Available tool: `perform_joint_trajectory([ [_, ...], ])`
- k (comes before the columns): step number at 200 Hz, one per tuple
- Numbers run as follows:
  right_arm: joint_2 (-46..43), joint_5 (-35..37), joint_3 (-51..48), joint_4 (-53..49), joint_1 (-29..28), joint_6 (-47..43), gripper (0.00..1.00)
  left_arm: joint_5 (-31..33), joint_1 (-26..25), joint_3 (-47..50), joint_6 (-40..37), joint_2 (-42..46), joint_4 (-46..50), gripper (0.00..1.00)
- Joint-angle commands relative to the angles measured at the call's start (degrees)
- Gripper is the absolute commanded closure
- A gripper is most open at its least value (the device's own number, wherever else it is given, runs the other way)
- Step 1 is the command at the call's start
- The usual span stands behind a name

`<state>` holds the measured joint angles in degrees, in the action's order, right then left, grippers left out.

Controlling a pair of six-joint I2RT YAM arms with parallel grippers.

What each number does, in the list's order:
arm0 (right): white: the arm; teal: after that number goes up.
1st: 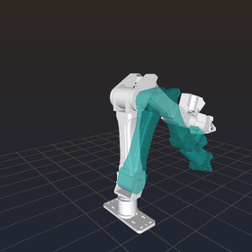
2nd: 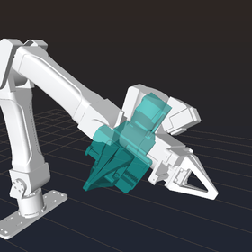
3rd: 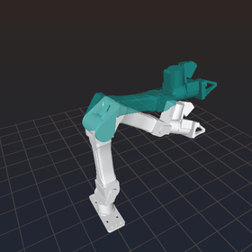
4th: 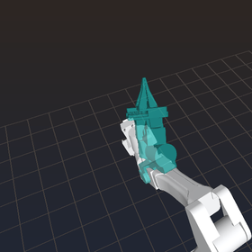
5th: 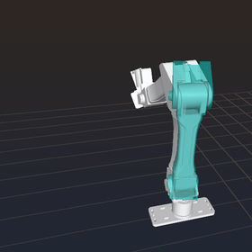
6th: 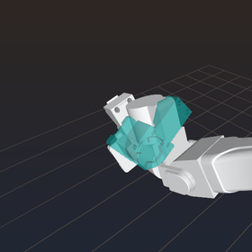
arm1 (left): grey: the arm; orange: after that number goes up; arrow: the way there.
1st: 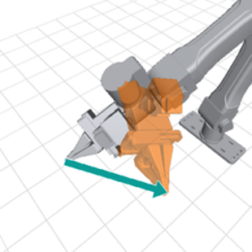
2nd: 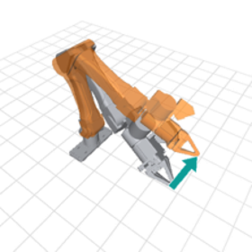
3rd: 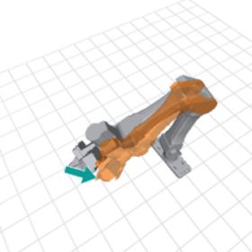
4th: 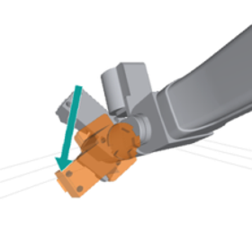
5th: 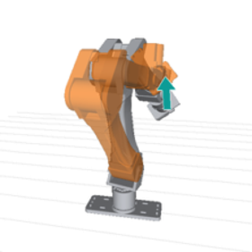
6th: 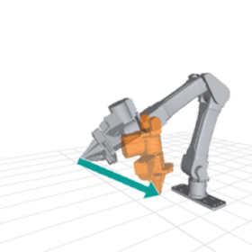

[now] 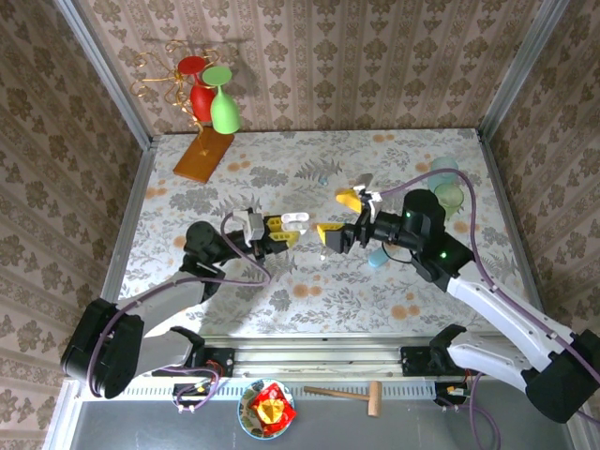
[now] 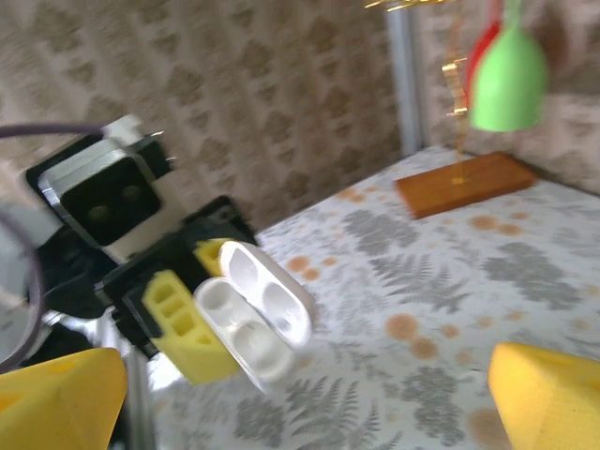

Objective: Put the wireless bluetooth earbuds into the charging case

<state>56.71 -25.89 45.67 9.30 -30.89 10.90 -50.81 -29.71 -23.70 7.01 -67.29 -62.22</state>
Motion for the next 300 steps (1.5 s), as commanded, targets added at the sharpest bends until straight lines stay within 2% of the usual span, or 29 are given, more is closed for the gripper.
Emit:
perform_joint_trajectory([
  [1,-0.8,15.82,-3.59,4.31,2.24,7.87,0.0,5.75,0.71,0.84,-0.66,0.22,-7.38,1.0],
  [22,2.51,22.75,-2.69,-2.9,3.27,12.71,0.0,7.02,0.71,1.61,-1.02,0.55,-10.42,1.0],
  [38,6.48,24.62,-1.49,-8.24,3.3,17.2,0.05,7.0,0.71,1.64,-1.5,1.31,-10.23,1.0],
  [53,11.2,22.31,-0.68,-11.04,3.21,20.38,0.07,7.02,0.71,1.96,-1.9,1.97,-10.25,1.0],
  [85,24.76,17.2,5.19,-17.79,1.79,21.11,0.11,7.03,0.7,2.43,-1.99,3.12,-10.21,1.0],
  [130,39.12,19.38,11.75,-20.34,-2.74,21.66,0.33,6.85,0.62,3.04,-2.55,4.58,-9.23,1.0],
  [165,45.43,17.0,14.58,-21.9,-4.36,21.81,0.38,6.99,0.53,3.92,-3.88,5.28,-8.1,1.0],
  [216,48.46,14.23,15.44,-23.34,-4.61,21.9,0.41,6.9,0.45,4.12,-4.29,5.23,-7.99,1.0],
  [300,41.14,6.99,11.47,-21.72,-7.16,23.31,0.47,6.66,0.45,3.59,-4.42,4.23,-8.22,1.0],
])
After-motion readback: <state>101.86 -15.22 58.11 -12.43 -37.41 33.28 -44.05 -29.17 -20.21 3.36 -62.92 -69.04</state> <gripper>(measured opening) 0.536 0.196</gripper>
